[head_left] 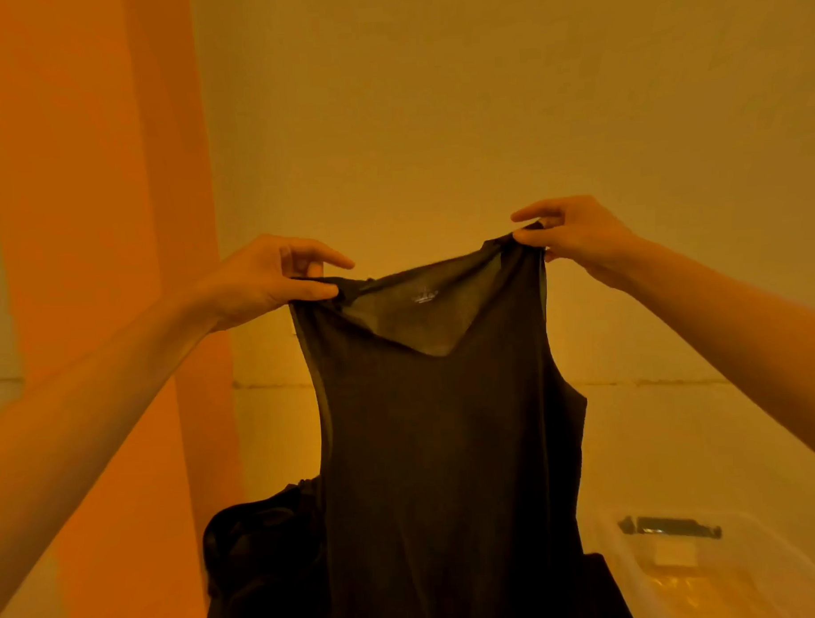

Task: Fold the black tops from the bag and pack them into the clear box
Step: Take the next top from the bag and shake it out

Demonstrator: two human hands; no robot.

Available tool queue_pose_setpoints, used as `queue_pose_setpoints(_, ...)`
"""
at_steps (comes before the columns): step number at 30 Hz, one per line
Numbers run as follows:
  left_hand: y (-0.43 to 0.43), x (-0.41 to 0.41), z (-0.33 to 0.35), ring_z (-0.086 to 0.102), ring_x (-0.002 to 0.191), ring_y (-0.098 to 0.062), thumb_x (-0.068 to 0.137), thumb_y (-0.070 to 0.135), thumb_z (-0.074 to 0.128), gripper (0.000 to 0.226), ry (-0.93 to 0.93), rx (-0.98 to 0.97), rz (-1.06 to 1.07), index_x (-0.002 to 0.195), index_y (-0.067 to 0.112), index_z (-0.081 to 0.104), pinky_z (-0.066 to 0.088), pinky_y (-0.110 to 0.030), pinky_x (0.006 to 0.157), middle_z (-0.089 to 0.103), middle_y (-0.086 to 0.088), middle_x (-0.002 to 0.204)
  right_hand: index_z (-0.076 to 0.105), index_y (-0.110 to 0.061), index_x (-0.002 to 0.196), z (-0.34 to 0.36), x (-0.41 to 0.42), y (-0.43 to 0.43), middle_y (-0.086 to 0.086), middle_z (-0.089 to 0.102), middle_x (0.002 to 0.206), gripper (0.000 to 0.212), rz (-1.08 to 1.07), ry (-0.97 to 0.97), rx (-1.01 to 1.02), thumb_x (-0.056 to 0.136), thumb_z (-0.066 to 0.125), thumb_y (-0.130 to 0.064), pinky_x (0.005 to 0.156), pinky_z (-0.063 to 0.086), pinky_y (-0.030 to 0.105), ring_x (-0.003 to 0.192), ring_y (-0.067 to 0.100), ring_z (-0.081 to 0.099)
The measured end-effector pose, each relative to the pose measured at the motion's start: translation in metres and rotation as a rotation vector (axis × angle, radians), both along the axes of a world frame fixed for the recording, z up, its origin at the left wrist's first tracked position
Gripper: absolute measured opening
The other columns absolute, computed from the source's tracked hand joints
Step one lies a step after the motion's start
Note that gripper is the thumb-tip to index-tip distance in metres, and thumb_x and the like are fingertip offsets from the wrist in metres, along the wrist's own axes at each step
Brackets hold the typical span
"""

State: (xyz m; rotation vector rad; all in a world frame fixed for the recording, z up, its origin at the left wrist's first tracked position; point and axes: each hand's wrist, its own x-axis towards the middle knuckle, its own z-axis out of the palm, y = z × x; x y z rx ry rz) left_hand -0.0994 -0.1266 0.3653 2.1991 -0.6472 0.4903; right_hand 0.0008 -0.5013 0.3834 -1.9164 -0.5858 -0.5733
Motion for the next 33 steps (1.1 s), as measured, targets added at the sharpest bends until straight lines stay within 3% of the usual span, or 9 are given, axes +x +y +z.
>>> queue_pose_setpoints(3, 0.005, 0.000, 0.000, 0.062, 0.083, -0.017, 0.046, 0.060, 0.095, 0.056, 0.016, -0.059, -0.049, 0.084, 0.020, 0.081, 0.047, -0.028, 0.074, 0.066, -0.013, 0.084, 0.073, -0.010, 0.115, 0.002, 0.001, -0.004, 0.005, 0.067, 0.110, 0.024, 0.063, 0.162, -0.061, 0.094, 0.066, -0.002, 0.077, 0.055, 0.024, 0.100, 0.013, 0.063)
queue_pose_setpoints(8, 0.005, 0.003, -0.002, 0.065, 0.071, -0.007, 0.034, 0.067, 0.095, 0.061, 0.048, -0.119, -0.068, 0.071, 0.021, 0.079, 0.051, -0.016, 0.060, 0.068, 0.001, 0.074, 0.071, -0.008, 0.094, -0.004, 0.010, -0.001, 0.004, 0.068, 0.094, 0.008, 0.179, 0.269, -0.004, 0.096, 0.064, -0.005, 0.073, 0.051, 0.024, 0.093, 0.016, 0.061)
queue_pose_setpoints(12, 0.006, 0.007, -0.002, 0.066, 0.076, -0.010, 0.064, 0.049, 0.088, 0.046, 0.131, -0.096, 0.042, 0.083, 0.009, 0.077, 0.051, -0.017, 0.061, 0.070, -0.001, 0.076, 0.062, -0.015, 0.080, -0.011, 0.010, -0.002, -0.002, 0.061, 0.079, 0.010, 0.312, 0.267, -0.045, 0.088, 0.068, -0.016, 0.071, 0.038, 0.028, 0.080, 0.014, 0.053)
queue_pose_setpoints(16, 0.011, 0.010, -0.003, 0.062, 0.075, -0.007, 0.095, 0.030, 0.064, 0.022, 0.129, -0.050, 0.142, 0.083, 0.013, 0.069, 0.045, -0.027, 0.075, 0.065, 0.002, 0.078, 0.052, -0.015, 0.074, -0.023, 0.006, -0.004, -0.004, 0.057, 0.072, 0.019, 0.471, 0.325, -0.071, 0.085, 0.065, -0.022, 0.072, 0.042, 0.024, 0.072, 0.010, 0.055)
queue_pose_setpoints(21, 0.008, 0.011, -0.009, 0.059, 0.076, -0.013, 0.088, 0.031, 0.062, 0.015, 0.102, -0.318, 0.007, 0.085, 0.016, 0.061, 0.046, -0.024, 0.066, 0.062, -0.003, 0.084, 0.051, -0.017, 0.073, -0.037, 0.010, -0.003, -0.003, 0.055, 0.072, 0.033, 0.546, 0.356, 0.006, 0.077, 0.073, -0.041, 0.068, 0.051, 0.018, 0.069, 0.008, 0.056)
queue_pose_setpoints(24, 0.006, 0.011, -0.010, 0.059, 0.072, -0.009, 0.093, 0.029, 0.064, 0.013, -0.010, -0.189, 0.114, 0.091, 0.016, 0.065, 0.045, -0.022, 0.061, 0.063, -0.005, 0.084, 0.048, -0.016, 0.071, -0.036, 0.007, -0.002, -0.003, 0.052, 0.067, 0.027, 0.491, 0.311, 0.016, 0.084, 0.069, -0.027, 0.062, 0.044, 0.018, 0.063, 0.007, 0.052)
queue_pose_setpoints(26, 0.006, 0.009, -0.008, 0.057, 0.068, -0.005, 0.095, 0.023, 0.066, 0.011, -0.079, -0.069, 0.185, 0.099, 0.014, 0.070, 0.044, -0.015, 0.058, 0.060, -0.008, 0.083, 0.063, -0.013, 0.082, -0.032, 0.004, -0.005, 0.000, 0.066, 0.077, 0.010, 0.415, 0.285, -0.050, 0.086, 0.069, -0.020, 0.068, 0.050, 0.020, 0.073, 0.010, 0.064)
queue_pose_setpoints(29, 0.010, 0.004, -0.003, 0.060, 0.073, -0.008, 0.092, 0.019, 0.070, 0.012, -0.068, 0.075, 0.226, 0.099, 0.011, 0.075, 0.046, -0.017, 0.060, 0.064, -0.015, 0.086, 0.074, -0.007, 0.101, -0.028, 0.000, -0.012, 0.003, 0.075, 0.095, 0.014, 0.259, 0.251, -0.229, 0.093, 0.068, -0.017, 0.079, 0.053, 0.023, 0.089, 0.012, 0.070)
queue_pose_setpoints(33, 0.007, 0.000, 0.001, 0.063, 0.072, -0.005, 0.094, 0.021, 0.068, 0.009, -0.050, 0.058, 0.227, 0.091, 0.014, 0.073, 0.046, -0.021, 0.062, 0.070, -0.001, 0.082, 0.070, -0.010, 0.085, -0.029, -0.007, -0.010, -0.001, 0.069, 0.082, 0.019, 0.317, 0.280, -0.162, 0.099, 0.059, -0.016, 0.077, 0.049, 0.025, 0.080, 0.010, 0.065)
